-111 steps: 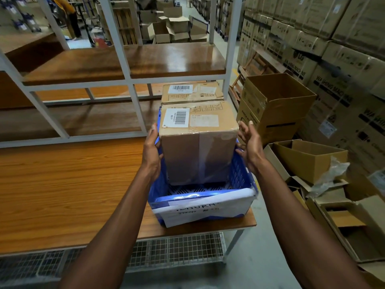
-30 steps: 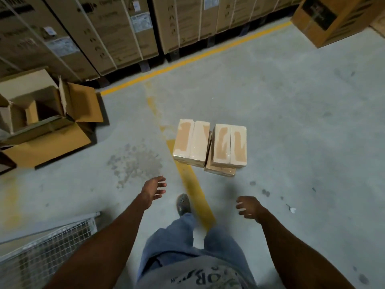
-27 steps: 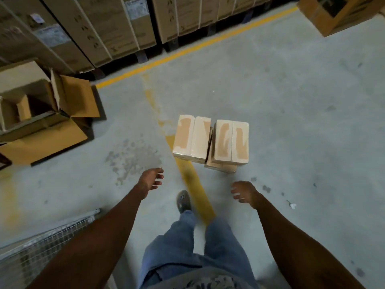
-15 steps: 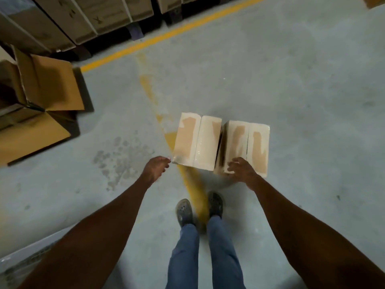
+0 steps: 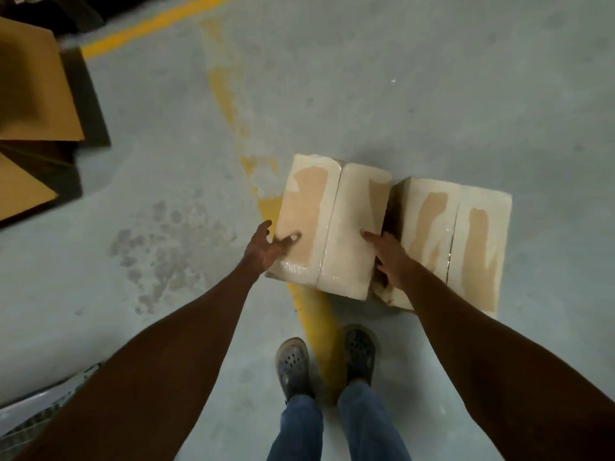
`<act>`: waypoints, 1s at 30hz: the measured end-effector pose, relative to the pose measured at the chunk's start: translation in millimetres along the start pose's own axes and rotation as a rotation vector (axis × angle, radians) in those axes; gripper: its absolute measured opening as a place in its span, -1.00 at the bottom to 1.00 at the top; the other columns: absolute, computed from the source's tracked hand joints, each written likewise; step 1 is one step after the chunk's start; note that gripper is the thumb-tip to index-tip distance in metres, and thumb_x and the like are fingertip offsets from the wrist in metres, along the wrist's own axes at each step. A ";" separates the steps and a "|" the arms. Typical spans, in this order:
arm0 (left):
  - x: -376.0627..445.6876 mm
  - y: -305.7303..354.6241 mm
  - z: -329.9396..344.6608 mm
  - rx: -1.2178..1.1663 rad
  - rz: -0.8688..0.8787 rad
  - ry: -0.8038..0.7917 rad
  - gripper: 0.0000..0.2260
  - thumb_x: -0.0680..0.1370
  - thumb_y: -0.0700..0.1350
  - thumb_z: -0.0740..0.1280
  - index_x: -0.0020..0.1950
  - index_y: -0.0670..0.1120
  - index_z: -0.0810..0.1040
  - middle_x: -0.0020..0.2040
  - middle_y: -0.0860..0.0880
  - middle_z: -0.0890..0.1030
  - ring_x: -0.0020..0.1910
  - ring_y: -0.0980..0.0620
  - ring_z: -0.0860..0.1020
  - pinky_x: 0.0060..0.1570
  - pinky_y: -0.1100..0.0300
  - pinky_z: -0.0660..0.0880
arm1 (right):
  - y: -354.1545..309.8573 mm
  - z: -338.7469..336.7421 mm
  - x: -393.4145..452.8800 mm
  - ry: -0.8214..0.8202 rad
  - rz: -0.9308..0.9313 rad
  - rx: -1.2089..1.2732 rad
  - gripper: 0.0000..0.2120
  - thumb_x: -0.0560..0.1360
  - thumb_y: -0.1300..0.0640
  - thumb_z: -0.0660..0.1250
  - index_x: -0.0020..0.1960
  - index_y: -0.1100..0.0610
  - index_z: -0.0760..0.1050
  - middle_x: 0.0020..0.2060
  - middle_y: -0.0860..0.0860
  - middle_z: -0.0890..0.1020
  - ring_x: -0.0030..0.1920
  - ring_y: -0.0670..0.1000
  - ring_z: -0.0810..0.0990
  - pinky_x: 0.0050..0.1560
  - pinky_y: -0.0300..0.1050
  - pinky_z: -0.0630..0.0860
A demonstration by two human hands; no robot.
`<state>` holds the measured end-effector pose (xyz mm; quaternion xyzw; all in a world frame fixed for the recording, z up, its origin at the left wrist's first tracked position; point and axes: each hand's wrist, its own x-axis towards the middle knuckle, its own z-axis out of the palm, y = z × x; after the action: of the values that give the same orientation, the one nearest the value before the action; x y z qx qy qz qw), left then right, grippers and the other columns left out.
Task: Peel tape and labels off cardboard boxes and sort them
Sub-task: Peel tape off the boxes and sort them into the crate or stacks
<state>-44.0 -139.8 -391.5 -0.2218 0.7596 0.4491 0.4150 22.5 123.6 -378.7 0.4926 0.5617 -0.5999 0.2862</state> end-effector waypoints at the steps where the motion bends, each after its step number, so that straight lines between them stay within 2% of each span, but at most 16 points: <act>1: 11.2 -3.3 4.7 -0.018 0.013 -0.047 -0.16 0.45 0.13 0.59 0.59 -0.10 0.27 0.42 -0.01 0.44 0.35 -0.04 0.50 0.23 0.05 0.52 | 3.2 1.7 11.0 -0.022 -0.021 0.025 -0.37 0.58 -0.07 0.43 0.55 0.09 0.31 0.37 0.05 0.54 0.32 0.14 0.51 0.32 0.13 0.42; 3: 31.2 -12.3 14.7 -0.021 0.084 -0.099 -0.29 0.43 0.08 0.61 0.49 -0.09 0.44 0.32 -0.02 0.61 0.27 -0.06 0.60 0.26 -0.02 0.56 | 11.8 3.7 24.8 -0.045 -0.050 0.045 -0.40 0.55 -0.05 0.47 0.52 0.02 0.36 0.32 0.04 0.58 0.30 0.16 0.54 0.36 0.20 0.46; 4: 37.5 -16.7 17.8 -0.008 0.081 -0.088 -0.29 0.39 0.12 0.64 0.45 -0.06 0.48 0.26 -0.02 0.65 0.24 -0.07 0.62 0.25 -0.01 0.58 | 15.1 4.4 27.1 -0.047 -0.064 0.045 -0.39 0.54 -0.04 0.48 0.52 0.00 0.36 0.31 0.03 0.58 0.29 0.15 0.55 0.37 0.23 0.46; 7: 46.6 -31.2 19.5 -0.004 0.080 -0.062 -0.14 0.24 0.34 0.63 0.44 0.05 0.48 0.23 0.04 0.67 0.22 -0.02 0.63 0.26 -0.04 0.58 | 17.6 6.7 19.2 -0.022 -0.092 0.089 -0.40 0.53 -0.06 0.50 0.50 -0.06 0.36 0.27 -0.01 0.60 0.24 0.11 0.56 0.35 0.24 0.47; 8: 33.5 -23.1 19.7 -0.002 0.102 -0.065 -0.14 0.25 0.34 0.63 0.45 0.05 0.47 0.24 0.04 0.66 0.22 -0.02 0.62 0.26 -0.05 0.58 | 16.7 7.6 11.8 -0.006 -0.098 0.100 -0.40 0.53 -0.08 0.49 0.50 -0.07 0.36 0.26 -0.01 0.59 0.22 0.11 0.56 0.33 0.23 0.48; 11: -15.2 1.7 12.9 0.018 0.128 -0.060 -0.28 0.42 0.19 0.58 0.49 0.01 0.43 0.27 0.02 0.62 0.21 -0.02 0.58 0.13 0.12 0.52 | 9.0 8.1 -25.1 0.030 -0.120 0.095 -0.39 0.54 -0.14 0.47 0.50 -0.06 0.33 0.27 0.01 0.56 0.20 0.10 0.54 0.24 0.16 0.47; 13: -47.2 14.9 3.8 0.017 0.141 -0.034 -0.31 0.44 0.22 0.56 0.50 0.05 0.42 0.28 0.01 0.62 0.22 -0.06 0.57 0.15 0.07 0.51 | 0.6 8.3 -59.6 0.040 -0.150 0.103 -0.39 0.55 -0.13 0.46 0.51 -0.06 0.32 0.26 -0.02 0.55 0.23 0.10 0.52 0.25 0.15 0.45; 16: -108.0 38.0 -17.9 0.008 0.145 0.032 -0.21 0.32 0.46 0.49 0.48 0.23 0.40 0.30 0.04 0.62 0.24 -0.09 0.58 0.26 -0.10 0.55 | -18.3 8.2 -129.2 0.095 -0.260 0.067 -0.28 0.47 -0.22 0.48 0.54 -0.10 0.30 0.31 -0.08 0.55 0.32 0.09 0.49 0.40 0.21 0.39; 18: -158.1 51.1 -34.3 -0.046 0.151 0.062 -0.19 0.25 0.55 0.45 0.45 0.32 0.41 0.27 0.08 0.64 0.23 -0.07 0.60 0.25 -0.14 0.57 | -31.5 6.7 -186.3 0.113 -0.346 0.021 -0.23 0.44 -0.25 0.46 0.56 -0.13 0.28 0.37 -0.09 0.54 0.35 0.06 0.49 0.39 0.14 0.39; 23: -312.3 86.7 -74.6 -0.126 0.247 0.129 -0.26 0.34 0.49 0.44 0.46 0.27 0.43 0.25 0.10 0.65 0.22 -0.01 0.61 0.30 -0.13 0.54 | -68.8 6.2 -338.3 0.136 -0.509 -0.033 -0.29 0.61 0.02 0.42 0.65 -0.03 0.16 0.42 -0.14 0.42 0.33 -0.11 0.38 0.33 -0.16 0.23; 28: -452.2 97.9 -98.1 -0.249 0.350 0.243 -0.50 0.51 0.33 0.41 0.41 0.26 0.46 0.19 0.17 0.66 0.12 0.18 0.61 0.13 -0.02 0.61 | -70.4 8.4 -451.1 0.118 -0.559 -0.117 -0.24 0.60 -0.07 0.41 0.67 -0.06 0.09 0.56 -0.04 0.34 0.51 0.07 0.33 0.47 0.02 0.27; 30: -499.9 97.2 -107.8 -0.299 0.356 0.298 -0.58 0.53 0.34 0.39 0.36 0.33 0.48 0.17 0.22 0.65 0.12 0.21 0.61 0.12 0.04 0.58 | -67.5 12.2 -487.9 0.085 -0.568 -0.090 -0.24 0.59 -0.08 0.42 0.67 -0.06 0.11 0.55 -0.03 0.36 0.51 0.07 0.35 0.46 -0.01 0.28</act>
<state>119.0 -202.6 98.8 -0.2071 0.7645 0.5846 0.1758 129.8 23.3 91.6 0.3272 0.7147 -0.6092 0.1045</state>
